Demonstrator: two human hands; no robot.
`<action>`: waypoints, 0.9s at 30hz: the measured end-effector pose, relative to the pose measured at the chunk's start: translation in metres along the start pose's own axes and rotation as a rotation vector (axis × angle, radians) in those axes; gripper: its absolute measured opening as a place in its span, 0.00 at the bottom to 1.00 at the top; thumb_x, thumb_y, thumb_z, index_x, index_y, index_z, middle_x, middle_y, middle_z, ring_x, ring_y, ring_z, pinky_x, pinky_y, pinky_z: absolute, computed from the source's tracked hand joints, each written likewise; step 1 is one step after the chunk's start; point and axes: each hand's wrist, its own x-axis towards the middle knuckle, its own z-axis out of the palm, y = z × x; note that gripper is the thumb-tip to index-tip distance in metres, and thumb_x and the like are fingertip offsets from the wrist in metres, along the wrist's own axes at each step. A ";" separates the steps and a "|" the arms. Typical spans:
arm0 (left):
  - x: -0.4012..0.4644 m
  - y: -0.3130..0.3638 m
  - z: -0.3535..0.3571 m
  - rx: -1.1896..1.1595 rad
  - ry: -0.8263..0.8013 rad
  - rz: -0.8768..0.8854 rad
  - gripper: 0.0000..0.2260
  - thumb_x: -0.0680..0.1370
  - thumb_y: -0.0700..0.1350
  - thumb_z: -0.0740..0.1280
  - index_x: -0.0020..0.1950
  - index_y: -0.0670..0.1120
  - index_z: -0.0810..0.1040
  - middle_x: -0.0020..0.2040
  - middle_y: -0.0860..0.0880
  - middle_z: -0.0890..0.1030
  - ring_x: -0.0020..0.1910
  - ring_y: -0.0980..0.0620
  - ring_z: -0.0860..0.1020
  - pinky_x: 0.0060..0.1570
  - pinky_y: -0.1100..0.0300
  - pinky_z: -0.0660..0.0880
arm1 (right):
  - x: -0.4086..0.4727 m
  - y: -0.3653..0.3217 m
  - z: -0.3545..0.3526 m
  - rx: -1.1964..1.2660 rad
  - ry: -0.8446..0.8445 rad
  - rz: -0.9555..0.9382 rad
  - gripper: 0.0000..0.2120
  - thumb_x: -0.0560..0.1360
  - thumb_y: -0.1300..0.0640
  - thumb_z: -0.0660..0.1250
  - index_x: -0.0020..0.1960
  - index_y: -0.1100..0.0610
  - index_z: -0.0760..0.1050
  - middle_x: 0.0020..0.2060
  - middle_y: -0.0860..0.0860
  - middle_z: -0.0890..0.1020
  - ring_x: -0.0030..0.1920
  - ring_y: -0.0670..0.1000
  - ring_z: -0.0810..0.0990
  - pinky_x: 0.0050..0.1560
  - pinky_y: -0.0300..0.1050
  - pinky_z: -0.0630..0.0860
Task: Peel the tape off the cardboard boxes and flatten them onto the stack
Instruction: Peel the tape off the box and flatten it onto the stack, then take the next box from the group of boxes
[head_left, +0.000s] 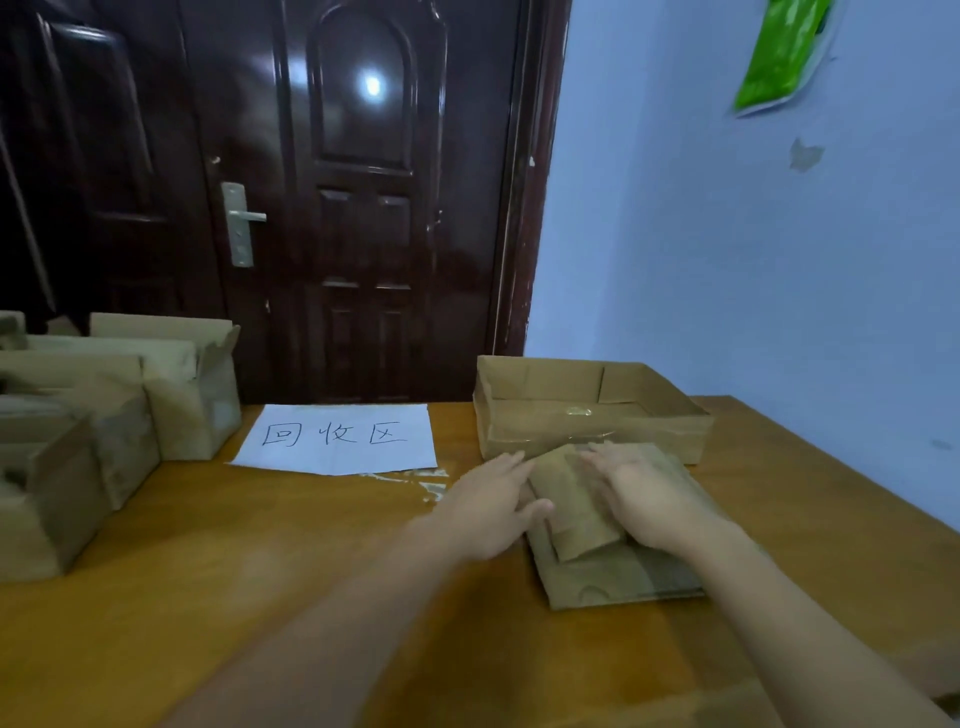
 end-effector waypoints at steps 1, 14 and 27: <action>-0.009 -0.008 -0.013 0.059 0.040 0.011 0.34 0.83 0.67 0.55 0.84 0.51 0.56 0.84 0.51 0.56 0.82 0.51 0.55 0.79 0.53 0.52 | 0.005 -0.016 -0.001 0.024 -0.003 -0.033 0.24 0.85 0.52 0.57 0.81 0.48 0.60 0.80 0.46 0.61 0.80 0.47 0.57 0.76 0.41 0.48; -0.189 -0.122 -0.163 0.454 0.164 -0.253 0.32 0.85 0.64 0.55 0.84 0.47 0.58 0.83 0.48 0.59 0.82 0.51 0.56 0.80 0.54 0.54 | 0.084 -0.278 -0.015 0.345 -0.059 -0.474 0.26 0.85 0.47 0.58 0.81 0.51 0.58 0.80 0.46 0.60 0.81 0.45 0.52 0.77 0.41 0.51; -0.319 -0.236 -0.218 0.660 0.077 -0.583 0.34 0.85 0.64 0.52 0.85 0.45 0.51 0.85 0.47 0.54 0.83 0.48 0.49 0.81 0.51 0.48 | 0.119 -0.480 0.002 0.219 -0.027 -0.775 0.27 0.84 0.47 0.58 0.79 0.57 0.61 0.78 0.54 0.65 0.79 0.53 0.59 0.77 0.50 0.57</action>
